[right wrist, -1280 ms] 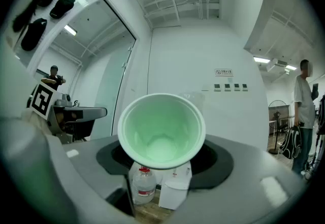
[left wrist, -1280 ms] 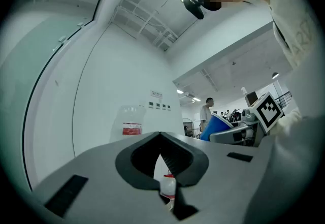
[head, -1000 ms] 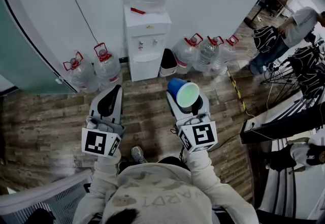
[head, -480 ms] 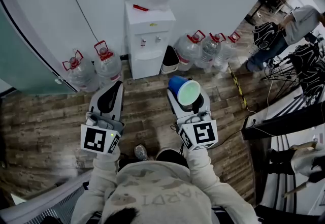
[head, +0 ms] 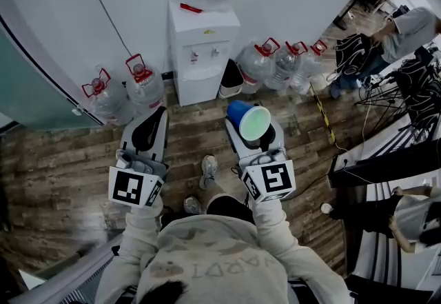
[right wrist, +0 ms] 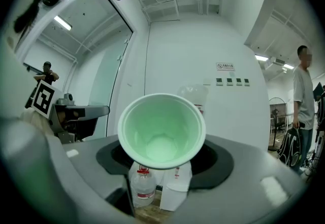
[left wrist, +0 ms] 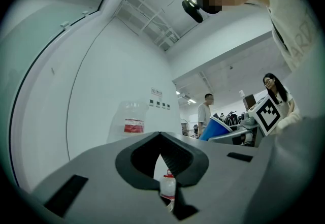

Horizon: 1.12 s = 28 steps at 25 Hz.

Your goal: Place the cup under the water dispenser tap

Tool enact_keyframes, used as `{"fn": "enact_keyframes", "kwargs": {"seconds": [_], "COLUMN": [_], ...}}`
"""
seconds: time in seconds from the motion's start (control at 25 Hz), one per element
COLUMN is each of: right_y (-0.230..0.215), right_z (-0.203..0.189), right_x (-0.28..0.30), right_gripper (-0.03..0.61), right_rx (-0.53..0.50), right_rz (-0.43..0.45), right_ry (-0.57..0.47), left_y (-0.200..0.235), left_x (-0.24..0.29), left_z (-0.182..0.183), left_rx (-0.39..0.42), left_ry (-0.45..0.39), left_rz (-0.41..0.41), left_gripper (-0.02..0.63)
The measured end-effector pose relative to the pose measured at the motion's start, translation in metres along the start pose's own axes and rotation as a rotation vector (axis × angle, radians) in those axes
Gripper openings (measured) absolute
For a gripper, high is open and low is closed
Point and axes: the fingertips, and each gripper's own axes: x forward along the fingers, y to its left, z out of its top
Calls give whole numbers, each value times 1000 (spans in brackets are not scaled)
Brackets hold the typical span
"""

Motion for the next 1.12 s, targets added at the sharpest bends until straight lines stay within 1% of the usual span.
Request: {"fn": "enact_keyframes", "kwargs": {"seconds": [0.32, 0.72, 1.12], "right_y": [-24, -75, -123], "right_z": [0, -3, -14], "right_x": [61, 143, 209], "right_gripper": [304, 304, 304], "right_rx": [-15, -12, 6], "right_rz": [22, 45, 80], "right_ry": [-1, 1, 18], "left_y": [36, 79, 103], "left_x": [49, 126, 197], "left_z": [-8, -19, -32], "left_rx": [6, 9, 17], "left_ry": [-5, -11, -9], "left_rz": [8, 40, 62], "left_gripper": [5, 5, 5]}}
